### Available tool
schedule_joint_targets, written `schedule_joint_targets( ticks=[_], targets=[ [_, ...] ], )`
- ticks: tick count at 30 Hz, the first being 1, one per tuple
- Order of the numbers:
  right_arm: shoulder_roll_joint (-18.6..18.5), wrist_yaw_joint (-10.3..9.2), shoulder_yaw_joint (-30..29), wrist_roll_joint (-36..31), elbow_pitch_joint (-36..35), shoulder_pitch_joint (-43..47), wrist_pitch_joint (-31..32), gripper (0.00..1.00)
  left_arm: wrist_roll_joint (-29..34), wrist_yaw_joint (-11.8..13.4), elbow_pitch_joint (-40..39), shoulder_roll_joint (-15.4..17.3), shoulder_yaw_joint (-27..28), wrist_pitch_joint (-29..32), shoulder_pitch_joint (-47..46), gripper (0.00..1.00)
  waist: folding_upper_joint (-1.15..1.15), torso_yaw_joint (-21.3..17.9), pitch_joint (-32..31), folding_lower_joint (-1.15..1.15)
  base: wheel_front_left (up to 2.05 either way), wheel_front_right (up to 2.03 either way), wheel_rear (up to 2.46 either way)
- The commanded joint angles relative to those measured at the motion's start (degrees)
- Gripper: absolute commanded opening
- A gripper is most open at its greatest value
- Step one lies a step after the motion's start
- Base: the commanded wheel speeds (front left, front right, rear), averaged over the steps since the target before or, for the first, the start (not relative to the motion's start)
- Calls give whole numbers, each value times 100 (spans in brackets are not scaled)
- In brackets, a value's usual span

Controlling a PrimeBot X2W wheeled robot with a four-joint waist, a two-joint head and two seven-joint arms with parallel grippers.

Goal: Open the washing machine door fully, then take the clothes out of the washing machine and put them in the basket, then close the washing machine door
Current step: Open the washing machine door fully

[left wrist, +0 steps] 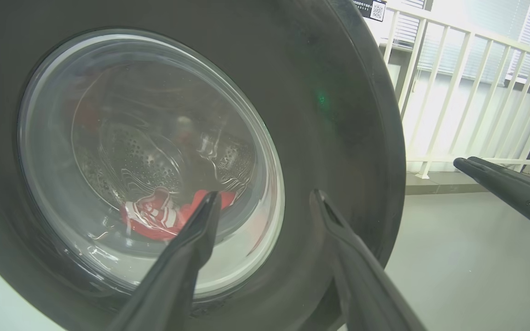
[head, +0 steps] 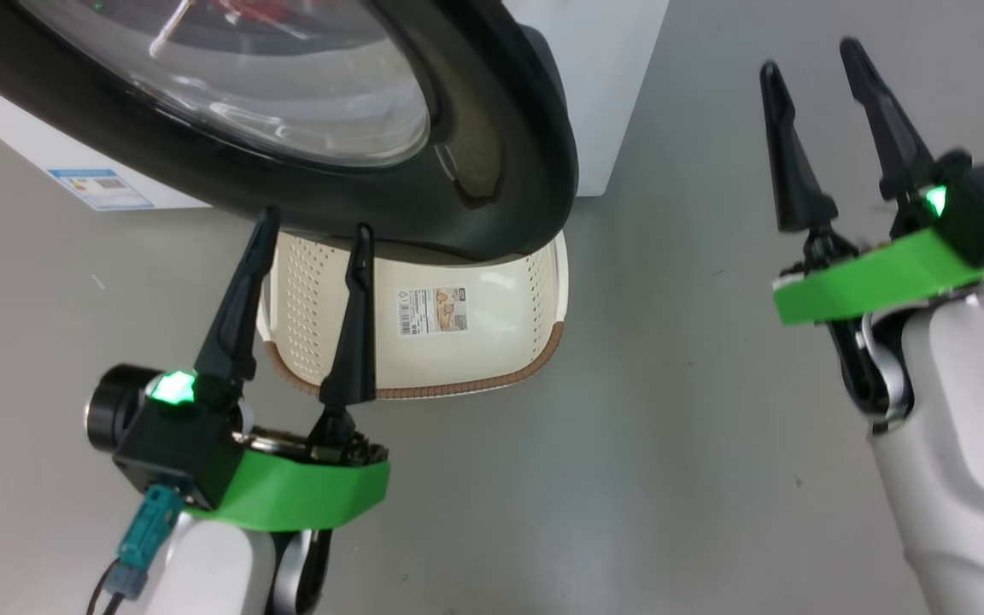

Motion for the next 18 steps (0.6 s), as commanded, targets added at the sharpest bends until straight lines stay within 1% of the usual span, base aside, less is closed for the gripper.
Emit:
schedule_joint_targets(
  ticks=[1, 6, 9, 18],
  targets=[
    [133, 35, -74, -245, -299, 287, -57, 100, 48, 33, -197, 92, 206, -22, 133, 100, 0, -2, -29, 0, 0, 0, 0],
    [265, 35, -276, -605, -642, 672, -64, 100, 28, 108, -246, 89, 274, -22, 215, 100, 0, 2, -47, 0, 0, 0, 0],
    [332, 35, -276, -730, -860, 970, -65, 100, 12, 143, -280, 87, 301, -22, 260, 100, 0, -6, -63, 0, 0, 0, 0],
    [392, 35, -79, -702, -1195, 1705, -66, 100, -30, 193, -307, 85, 296, -22, 323, 100, 0, -12, -107, 0, 0, 0, 0]
  ],
)
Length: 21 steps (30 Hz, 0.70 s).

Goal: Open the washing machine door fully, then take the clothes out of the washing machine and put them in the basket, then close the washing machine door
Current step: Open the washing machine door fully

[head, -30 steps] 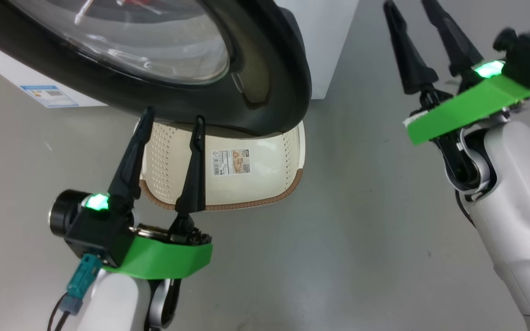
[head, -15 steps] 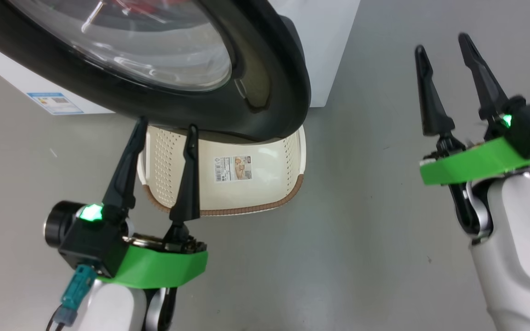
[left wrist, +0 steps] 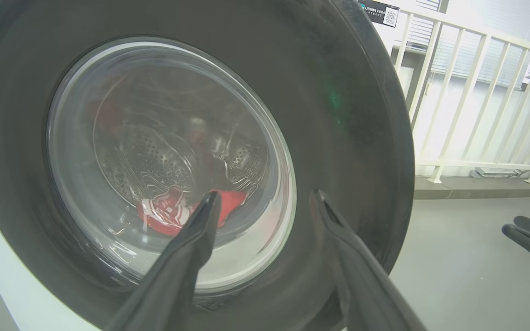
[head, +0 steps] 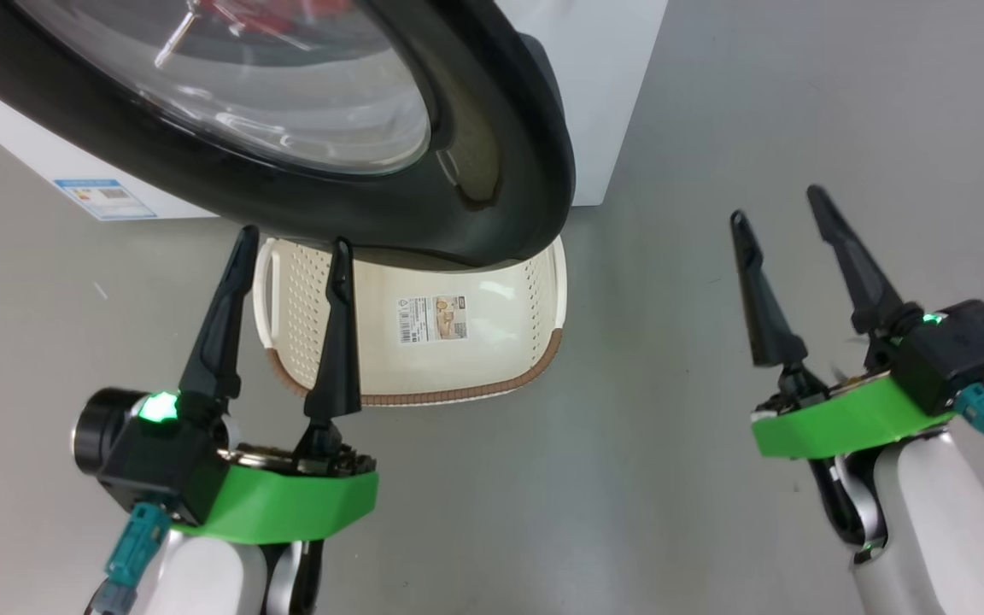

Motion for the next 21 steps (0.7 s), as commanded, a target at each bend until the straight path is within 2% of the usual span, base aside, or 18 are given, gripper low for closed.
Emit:
schedule_joint_targets(
  ticks=[1, 21],
  targets=[
    [38, 28, 175, 44, -208, 112, -35, 100, -21, 36, -176, 86, 178, -22, 61, 100, 0, -13, 0, 0, 0, 0, 0],
    [41, 28, 158, 262, -196, 121, -36, 100, -15, 42, -168, 85, 185, -22, 92, 100, 0, -36, 52, 0, 0, 0, 0]
  ],
)
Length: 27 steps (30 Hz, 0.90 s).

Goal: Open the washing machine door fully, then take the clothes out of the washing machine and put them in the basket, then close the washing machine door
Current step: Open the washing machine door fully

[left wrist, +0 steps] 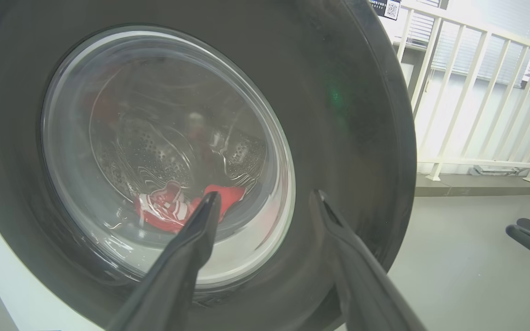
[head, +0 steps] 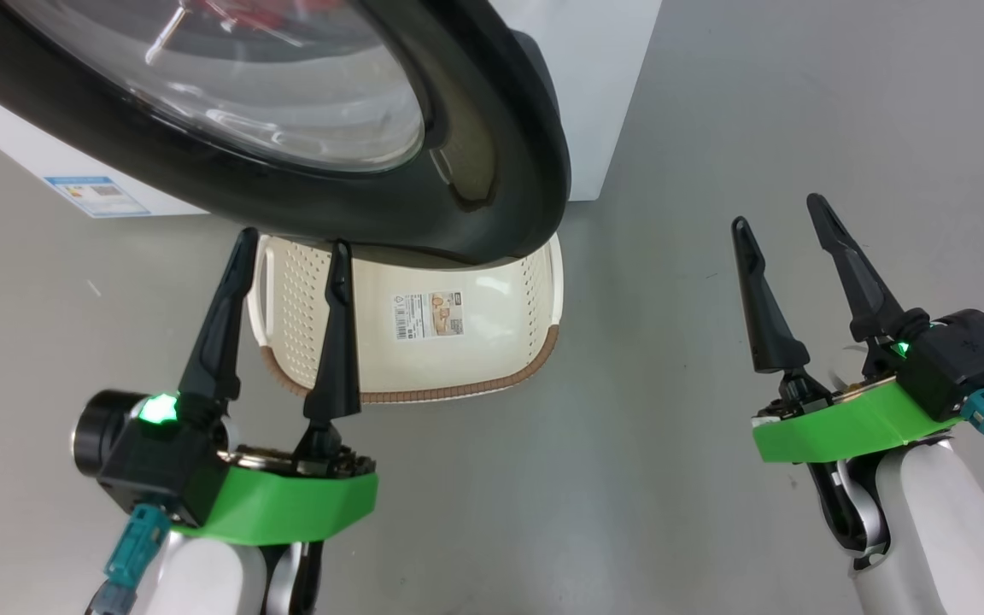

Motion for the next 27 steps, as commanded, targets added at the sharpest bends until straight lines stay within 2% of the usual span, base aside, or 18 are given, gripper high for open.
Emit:
schedule_joint_targets(
  ticks=[1, 6, 7, 8, 9, 10, 18, 21, 27],
  targets=[
    [35, 28, 92, 12, -106, -28, -36, 100, -18, 41, -160, 85, 177, -22, 70, 100, 0, 6, 12, 0, 0, 0, 0],
    [35, 28, 74, 103, -55, -148, -36, 100, -36, 51, -182, 85, 170, -22, 60, 100, 0, 17, 49, 0, 0, 0, 0],
    [35, 28, 92, 222, -20, -180, -36, 76, -43, 55, -187, 85, 163, -22, 58, 100, 0, 23, 57, 0, 0, 0, 0],
    [35, 28, 106, 382, 22, -221, -36, 31, -50, 59, -193, 85, 154, -22, 55, 100, 0, 29, 65, 0, 0, 0, 0],
    [35, 28, 106, 382, 22, -221, -36, 31, -50, 59, -193, 85, 154, -22, 55, 100, 0, 29, 65, 0, 0, 0, 0],
    [35, 28, 132, 494, 75, -273, -36, 0, -57, 63, -198, 85, 144, -22, 51, 100, 0, 35, 73, 0, 0, 0, 0],
    [36, 28, 446, 2146, 697, -1141, 28, 0, -68, 92, -252, 85, 52, -22, -25, 100, 0, 99, 180, 0, 0, 0, 0],
    [36, 28, 615, 3134, 816, -1472, 325, 0, -70, 100, -243, 85, 21, -22, -37, 100, 0, 128, 205, 0, 0, 0, 0],
    [36, 28, 763, 4681, 752, -2068, 1089, 0, -78, 107, -235, 85, 9, -22, -62, 100, 0, 161, 277, 0, 0, 0, 0]
  ],
)
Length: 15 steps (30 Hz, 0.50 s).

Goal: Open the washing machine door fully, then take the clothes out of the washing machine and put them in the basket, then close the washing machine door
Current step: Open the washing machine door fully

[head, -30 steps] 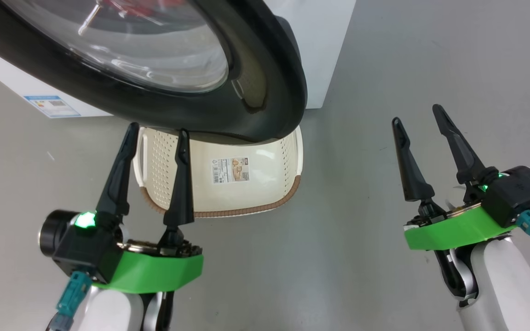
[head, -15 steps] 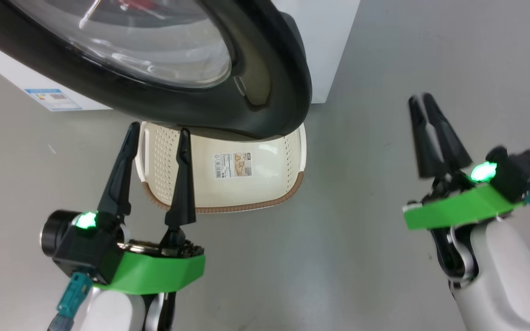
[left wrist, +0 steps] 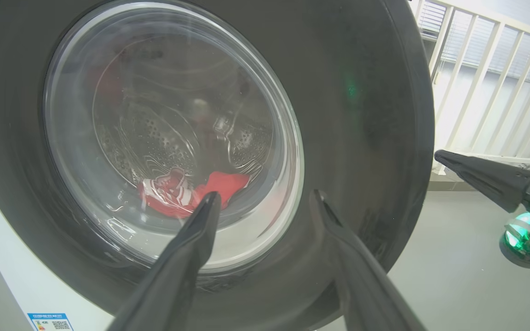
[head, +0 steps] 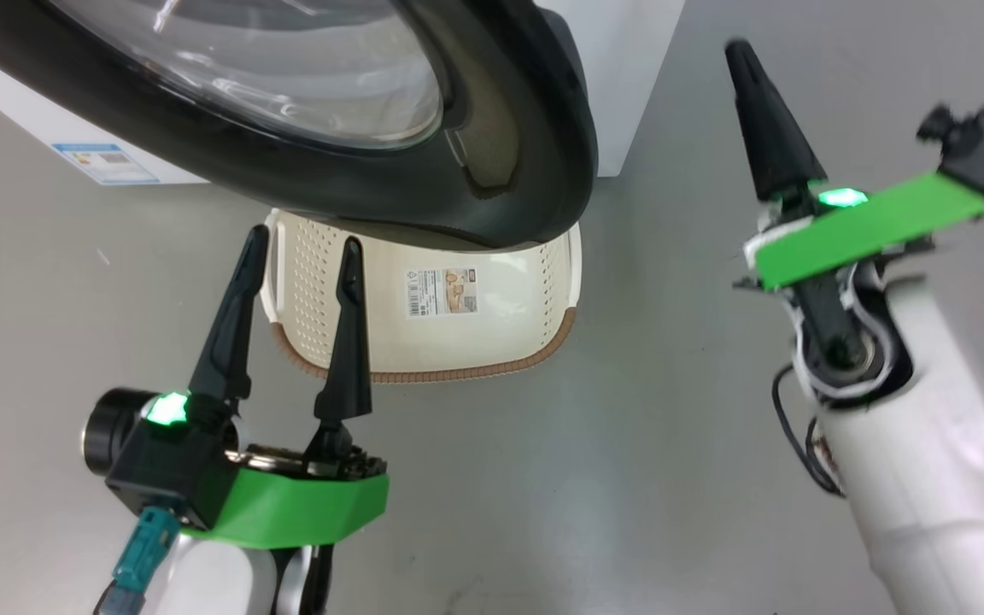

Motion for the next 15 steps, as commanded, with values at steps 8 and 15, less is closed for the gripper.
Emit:
schedule_joint_targets(
  ticks=[8, 15],
  targets=[
    [64, 29, 83, 1996, 188, -766, 1445, 0, -38, 7, -121, 85, 88, -22, -113, 100, 0, 74, 82, 0, 0, 0, 0],
    [64, 29, 81, 3057, 911, -1332, 2568, 0, -29, -15, -114, 85, 30, -22, -116, 100, 0, 156, 85, 0, 0, 0, 0]
  ],
)
